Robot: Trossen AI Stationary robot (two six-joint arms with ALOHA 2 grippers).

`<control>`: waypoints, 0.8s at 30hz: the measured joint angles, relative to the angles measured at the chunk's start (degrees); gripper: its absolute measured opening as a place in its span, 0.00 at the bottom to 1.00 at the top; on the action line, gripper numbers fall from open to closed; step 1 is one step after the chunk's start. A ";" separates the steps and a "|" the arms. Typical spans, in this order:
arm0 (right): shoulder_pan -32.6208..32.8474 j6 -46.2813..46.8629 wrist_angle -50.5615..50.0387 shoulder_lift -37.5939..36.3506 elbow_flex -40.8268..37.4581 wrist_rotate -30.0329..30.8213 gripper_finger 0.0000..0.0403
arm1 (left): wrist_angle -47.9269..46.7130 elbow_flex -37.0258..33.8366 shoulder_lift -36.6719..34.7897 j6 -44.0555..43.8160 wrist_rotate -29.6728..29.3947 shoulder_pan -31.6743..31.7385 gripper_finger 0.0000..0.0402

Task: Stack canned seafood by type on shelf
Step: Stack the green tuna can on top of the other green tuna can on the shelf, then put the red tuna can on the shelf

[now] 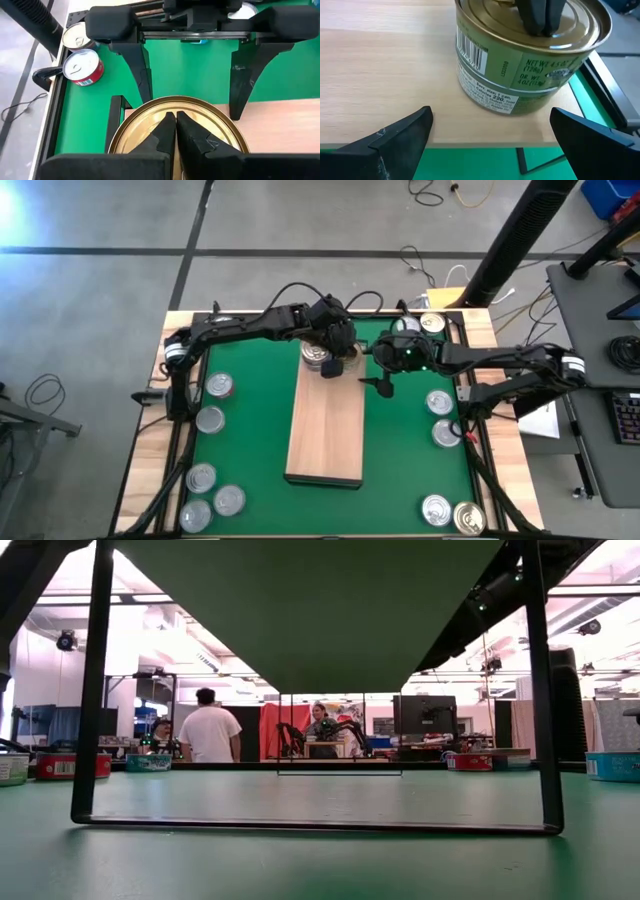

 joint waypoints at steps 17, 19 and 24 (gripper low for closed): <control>0.00 -0.06 -9.71 -9.15 -0.15 0.01 0.99 | 4.47 -0.76 -9.35 -2.15 2.80 -2.70 0.00; 0.02 0.88 -11.65 -10.23 -0.15 0.02 0.99 | 3.99 -1.09 -11.49 -2.19 3.08 -4.09 0.00; 0.02 4.05 -13.50 -10.48 -0.80 0.03 0.99 | 0.41 -3.51 -16.87 -2.27 3.28 -8.44 0.00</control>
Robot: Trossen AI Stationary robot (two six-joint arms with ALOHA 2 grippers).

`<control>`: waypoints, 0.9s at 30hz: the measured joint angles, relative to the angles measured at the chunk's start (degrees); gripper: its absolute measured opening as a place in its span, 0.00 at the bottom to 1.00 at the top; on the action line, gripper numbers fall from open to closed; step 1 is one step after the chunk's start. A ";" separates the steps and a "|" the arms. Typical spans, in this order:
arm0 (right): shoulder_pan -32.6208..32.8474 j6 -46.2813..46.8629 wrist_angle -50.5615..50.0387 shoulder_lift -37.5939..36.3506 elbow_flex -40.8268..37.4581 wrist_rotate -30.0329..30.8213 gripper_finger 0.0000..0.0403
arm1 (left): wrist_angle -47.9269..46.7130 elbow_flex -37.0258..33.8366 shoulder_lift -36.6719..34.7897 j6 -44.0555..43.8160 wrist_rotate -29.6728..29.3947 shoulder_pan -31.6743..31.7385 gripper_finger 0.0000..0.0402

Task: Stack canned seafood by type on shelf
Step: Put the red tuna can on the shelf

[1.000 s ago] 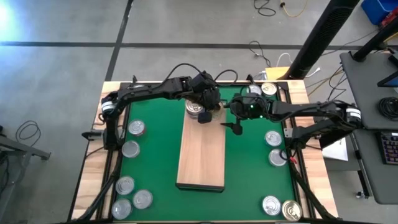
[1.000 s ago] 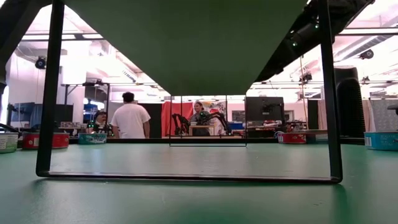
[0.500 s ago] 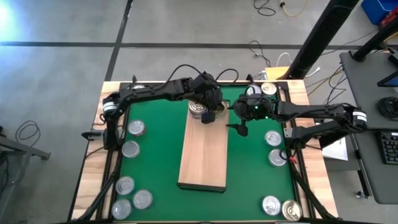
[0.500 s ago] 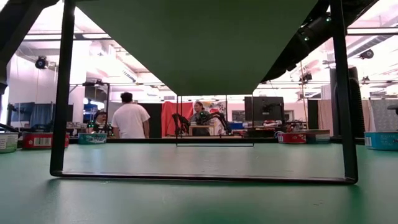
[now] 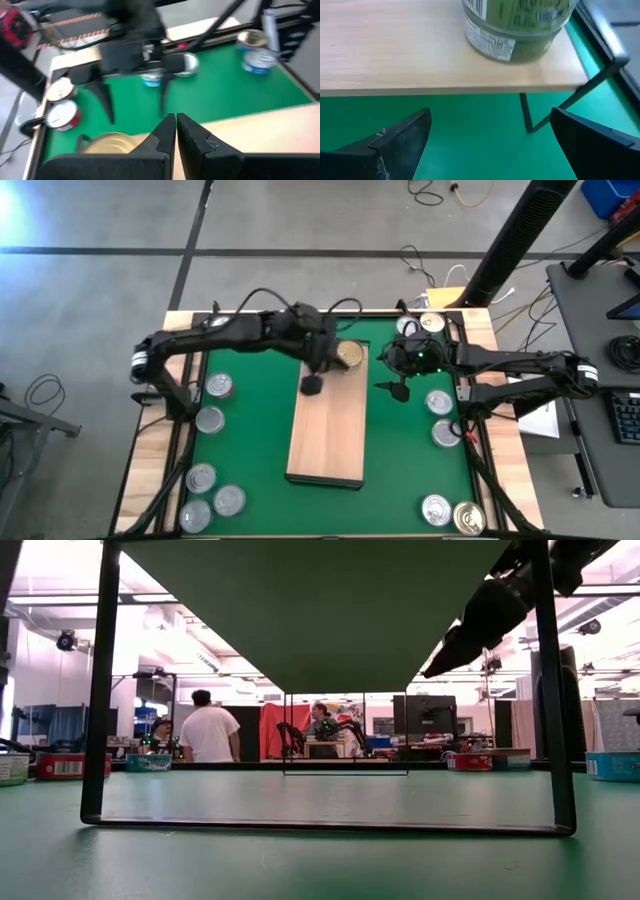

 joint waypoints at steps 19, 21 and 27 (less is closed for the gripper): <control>-0.35 -4.85 12.08 16.22 3.26 9.37 0.99 | 4.05 -28.25 -21.21 -7.56 -0.04 -14.62 0.00; -1.01 -6.11 12.55 18.21 4.47 10.33 0.99 | 3.47 -30.06 -22.41 -8.57 -0.70 -15.87 0.00; -3.95 -8.05 14.98 24.34 8.24 10.23 0.99 | 3.79 -33.70 -25.02 -12.04 -4.73 -17.37 0.00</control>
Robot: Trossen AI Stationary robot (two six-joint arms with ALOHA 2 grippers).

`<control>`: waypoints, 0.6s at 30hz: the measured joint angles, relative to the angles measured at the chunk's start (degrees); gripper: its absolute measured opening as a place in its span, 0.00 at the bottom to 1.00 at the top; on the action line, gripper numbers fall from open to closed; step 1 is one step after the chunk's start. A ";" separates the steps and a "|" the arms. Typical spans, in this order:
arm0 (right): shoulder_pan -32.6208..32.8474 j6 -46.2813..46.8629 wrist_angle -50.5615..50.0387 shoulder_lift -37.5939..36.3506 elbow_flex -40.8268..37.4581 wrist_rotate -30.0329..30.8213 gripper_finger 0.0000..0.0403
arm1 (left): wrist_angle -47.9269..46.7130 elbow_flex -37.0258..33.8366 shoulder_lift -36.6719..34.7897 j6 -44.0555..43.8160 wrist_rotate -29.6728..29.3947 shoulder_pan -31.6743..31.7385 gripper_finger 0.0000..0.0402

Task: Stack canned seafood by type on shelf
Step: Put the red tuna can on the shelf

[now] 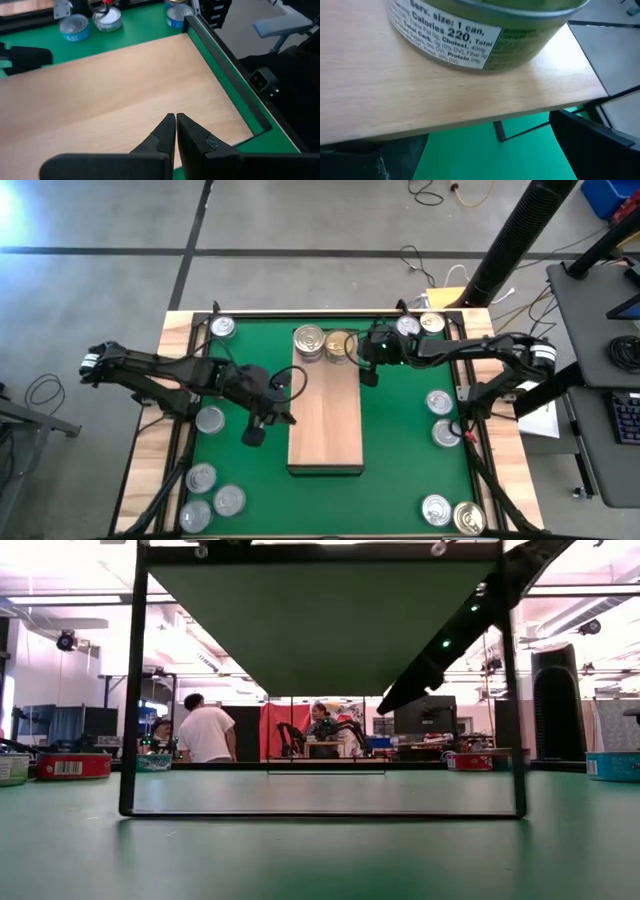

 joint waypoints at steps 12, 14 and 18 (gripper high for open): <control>-1.79 -3.40 -11.39 4.26 9.63 0.71 0.99 | 1.01 -3.33 -2.29 -4.06 -5.61 -5.79 0.00; -1.79 -3.49 -14.70 4.12 11.54 0.69 0.99 | -0.02 -3.17 -2.60 -4.11 -5.61 -7.17 0.00; -1.79 -2.19 -21.97 3.70 15.62 0.66 0.99 | -12.04 -2.51 -4.57 -11.68 -8.00 -8.43 0.00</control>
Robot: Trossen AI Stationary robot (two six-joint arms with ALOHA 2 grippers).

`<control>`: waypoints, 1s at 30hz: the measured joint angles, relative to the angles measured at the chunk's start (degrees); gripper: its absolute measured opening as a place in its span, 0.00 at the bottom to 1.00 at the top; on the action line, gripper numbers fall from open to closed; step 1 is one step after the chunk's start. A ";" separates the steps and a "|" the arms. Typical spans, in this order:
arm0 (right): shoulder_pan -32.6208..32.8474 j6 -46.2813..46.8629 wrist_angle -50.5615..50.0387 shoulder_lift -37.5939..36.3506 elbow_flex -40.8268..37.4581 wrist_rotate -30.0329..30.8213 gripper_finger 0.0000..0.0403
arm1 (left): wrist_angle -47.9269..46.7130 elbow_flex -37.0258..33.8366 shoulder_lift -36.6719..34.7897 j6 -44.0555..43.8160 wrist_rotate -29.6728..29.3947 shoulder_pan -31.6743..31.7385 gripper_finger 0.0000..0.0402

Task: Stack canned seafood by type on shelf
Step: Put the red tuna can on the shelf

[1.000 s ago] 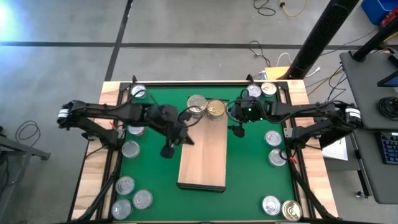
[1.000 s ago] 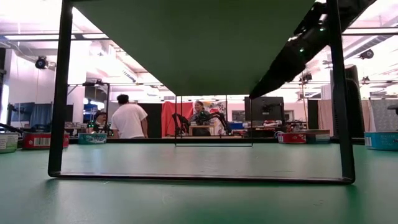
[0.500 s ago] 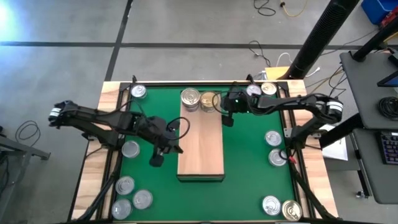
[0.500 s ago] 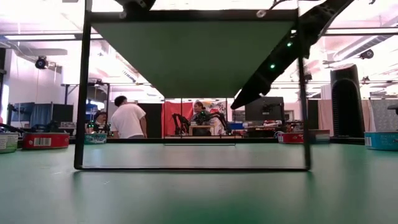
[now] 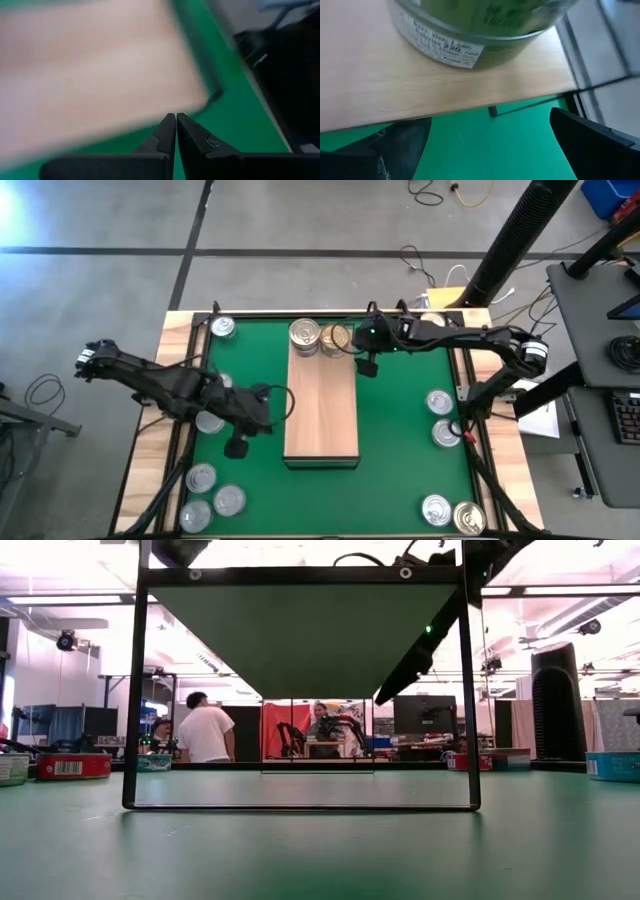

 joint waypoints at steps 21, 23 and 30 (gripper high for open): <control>0.43 10.83 -12.88 -11.81 -7.89 4.09 0.65 | -32.41 -18.47 -7.58 -42.25 -10.74 13.49 0.00; 0.75 12.07 -10.84 -13.55 -9.99 3.99 0.57 | -32.08 -18.99 -5.41 -40.37 -10.80 17.03 0.00; 4.07 16.92 -8.50 -17.24 -14.67 3.83 0.40 | -31.94 -19.23 3.21 -33.73 -13.18 28.19 0.00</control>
